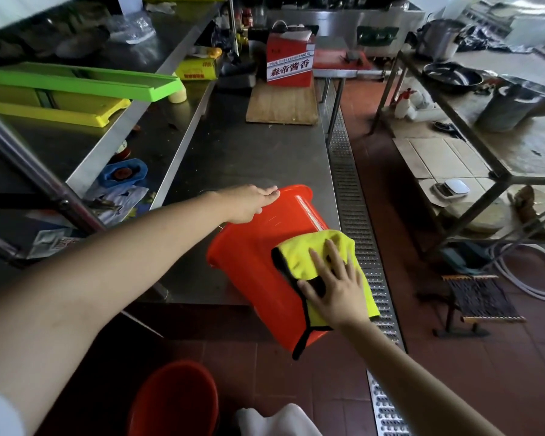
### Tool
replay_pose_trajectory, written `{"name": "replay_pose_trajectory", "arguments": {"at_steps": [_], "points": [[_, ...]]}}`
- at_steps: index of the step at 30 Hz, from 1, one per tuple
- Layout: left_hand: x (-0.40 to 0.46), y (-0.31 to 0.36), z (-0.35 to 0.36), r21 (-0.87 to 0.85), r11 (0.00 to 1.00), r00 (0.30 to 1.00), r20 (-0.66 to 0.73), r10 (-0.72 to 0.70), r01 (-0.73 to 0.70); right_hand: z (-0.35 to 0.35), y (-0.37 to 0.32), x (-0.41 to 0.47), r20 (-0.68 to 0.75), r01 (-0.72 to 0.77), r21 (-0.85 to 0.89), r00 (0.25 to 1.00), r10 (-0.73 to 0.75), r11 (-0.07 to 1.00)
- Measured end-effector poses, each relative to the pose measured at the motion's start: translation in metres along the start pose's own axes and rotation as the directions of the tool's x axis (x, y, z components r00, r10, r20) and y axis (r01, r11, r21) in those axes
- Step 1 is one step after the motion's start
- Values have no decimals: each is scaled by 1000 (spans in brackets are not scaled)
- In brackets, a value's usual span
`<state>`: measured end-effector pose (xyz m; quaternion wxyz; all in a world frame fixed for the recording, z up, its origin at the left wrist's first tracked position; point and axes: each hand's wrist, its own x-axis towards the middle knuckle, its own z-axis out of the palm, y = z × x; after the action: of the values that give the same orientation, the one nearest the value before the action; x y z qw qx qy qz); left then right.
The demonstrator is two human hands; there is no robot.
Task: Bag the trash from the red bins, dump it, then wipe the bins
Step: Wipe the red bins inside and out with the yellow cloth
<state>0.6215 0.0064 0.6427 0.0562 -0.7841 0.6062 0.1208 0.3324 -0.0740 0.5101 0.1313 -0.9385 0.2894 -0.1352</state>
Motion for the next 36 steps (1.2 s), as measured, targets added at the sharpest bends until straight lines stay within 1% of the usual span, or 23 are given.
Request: {"name": "replay_pose_trajectory", "arguments": {"at_steps": [2, 4, 5, 7, 8, 10, 13, 15, 17, 20, 22, 25, 30, 33, 36], "points": [[0, 1, -2, 10, 1000, 1000, 0, 2, -2, 14, -25, -16, -19, 182, -97, 983, -184, 979], [0, 3, -1, 15, 1000, 1000, -12, -8, 8, 32, -46, -28, 11, 388, -197, 919, -393, 901], [1, 4, 0, 22, 1000, 1000, -20, -12, 13, 38, -53, -31, 44, 458, -237, 886, -461, 857], [3, 6, 1, 46, 999, 999, -30, -17, 18, 42, -55, -32, 84, 514, -276, 855, -512, 812], [4, 5, 0, 57, 998, 999, -27, -20, 21, 40, -49, -32, 78, 507, -275, 858, -507, 817], [6, 3, -1, 78, 997, 1000, 4, -22, 21, 32, -31, -33, 29, 446, -241, 891, -452, 862], [11, 0, -7, 95, 995, 996, 80, -31, 23, 16, 1, -39, -59, 292, -176, 950, -306, 940], [14, 0, -12, 117, 993, 994, 107, -35, 22, 12, 12, -40, -75, 225, -155, 968, -238, 962], [14, -1, -15, 131, 991, 991, 128, -30, 13, 11, 12, -39, -53, 240, -165, 966, -252, 957], [12, -2, -13, 87, 996, 992, 121, -31, 20, 16, -4, -35, -1, 346, -211, 935, -354, 914], [11, -3, -10, 50, 998, 993, 111, -35, 30, 19, -20, -26, 34, 385, -238, 921, -389, 892], [11, -5, -9, 21, 1000, 994, 108, -24, 22, 23, -52, 2, 50, 378, -242, 925, -377, 894], [12, -7, -11, 64, 998, 992, 123, 18, -26, 26, -94, 52, 51, 351, -255, 935, -350, 901], [12, -7, -9, 47, 998, 993, 110, 29, -35, 26, -94, 57, 47, 365, -252, 930, -365, 896], [11, -8, -6, -12, 1000, 994, 112, 11, -10, 22, -64, 34, 36, 416, -236, 907, -420, 878]]}}
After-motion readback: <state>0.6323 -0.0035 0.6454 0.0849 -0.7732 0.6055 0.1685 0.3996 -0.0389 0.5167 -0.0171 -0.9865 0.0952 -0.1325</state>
